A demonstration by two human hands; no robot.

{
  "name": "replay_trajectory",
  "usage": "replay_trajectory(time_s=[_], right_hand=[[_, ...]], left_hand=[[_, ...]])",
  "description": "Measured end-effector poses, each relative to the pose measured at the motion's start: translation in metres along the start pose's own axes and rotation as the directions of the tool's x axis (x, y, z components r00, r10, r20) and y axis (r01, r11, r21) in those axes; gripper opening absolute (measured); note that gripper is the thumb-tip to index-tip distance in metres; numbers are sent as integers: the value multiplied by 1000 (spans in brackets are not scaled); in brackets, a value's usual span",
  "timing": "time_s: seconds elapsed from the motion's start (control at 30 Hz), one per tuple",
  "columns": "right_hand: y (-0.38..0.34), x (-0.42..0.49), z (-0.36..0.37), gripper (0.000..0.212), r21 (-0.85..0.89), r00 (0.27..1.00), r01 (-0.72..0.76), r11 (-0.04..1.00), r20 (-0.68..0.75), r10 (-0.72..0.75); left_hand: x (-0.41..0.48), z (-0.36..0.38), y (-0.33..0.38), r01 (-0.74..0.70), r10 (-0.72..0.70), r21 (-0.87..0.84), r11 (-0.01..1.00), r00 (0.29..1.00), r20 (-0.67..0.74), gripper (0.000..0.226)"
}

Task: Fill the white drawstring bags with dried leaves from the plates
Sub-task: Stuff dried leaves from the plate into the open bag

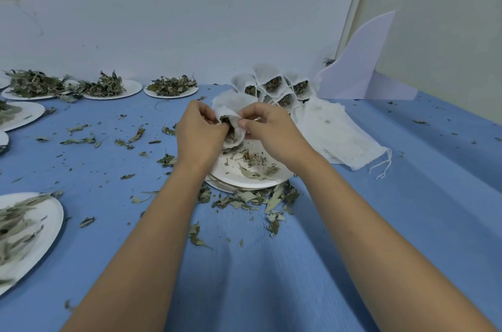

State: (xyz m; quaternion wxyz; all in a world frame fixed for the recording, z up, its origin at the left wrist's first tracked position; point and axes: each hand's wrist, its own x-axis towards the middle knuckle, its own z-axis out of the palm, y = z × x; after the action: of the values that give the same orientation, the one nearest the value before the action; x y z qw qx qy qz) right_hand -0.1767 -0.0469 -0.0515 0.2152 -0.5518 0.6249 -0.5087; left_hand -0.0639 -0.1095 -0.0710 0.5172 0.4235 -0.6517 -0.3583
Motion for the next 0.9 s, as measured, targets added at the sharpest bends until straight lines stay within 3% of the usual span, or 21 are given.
replay_trajectory(time_s=[0.17, 0.23, 0.33, 0.4, 0.57, 0.7, 0.9], right_hand=[[-1, -2, -9, 8, -67, 1000, -2, 998, 27, 4], [-5, -4, -21, 38, -240, 985, -83, 967, 128, 116], [-15, -8, -39, 69, -602, 858, -130, 788, 330, 394], [-18, -9, -41, 63, -691, 794, -128, 711, 358, 491], [-11, -5, -35, 46, -529, 830, -217, 820, 342, 440], [-2, -2, -24, 39, -462, 959, -112, 880, 181, 217], [12, 0, -7, 28, -192, 999, -46, 980, -9, 45]], left_hand=[[0, 1, 1, 13, -15, -38, 999, 998, -54, 32], [0, 1, 1, 38, -43, -84, 996, 998, -56, 32], [3, -1, 1, 126, -136, -206, 970, 990, -32, 30], [4, -3, 2, 183, -194, -308, 934, 981, -3, 29], [4, -5, 3, 271, -270, -466, 843, 960, 69, 30], [5, -7, 0, 368, -363, -554, 747, 924, 124, 28], [4, -8, -3, 398, -411, -656, 642, 900, 144, 24]])
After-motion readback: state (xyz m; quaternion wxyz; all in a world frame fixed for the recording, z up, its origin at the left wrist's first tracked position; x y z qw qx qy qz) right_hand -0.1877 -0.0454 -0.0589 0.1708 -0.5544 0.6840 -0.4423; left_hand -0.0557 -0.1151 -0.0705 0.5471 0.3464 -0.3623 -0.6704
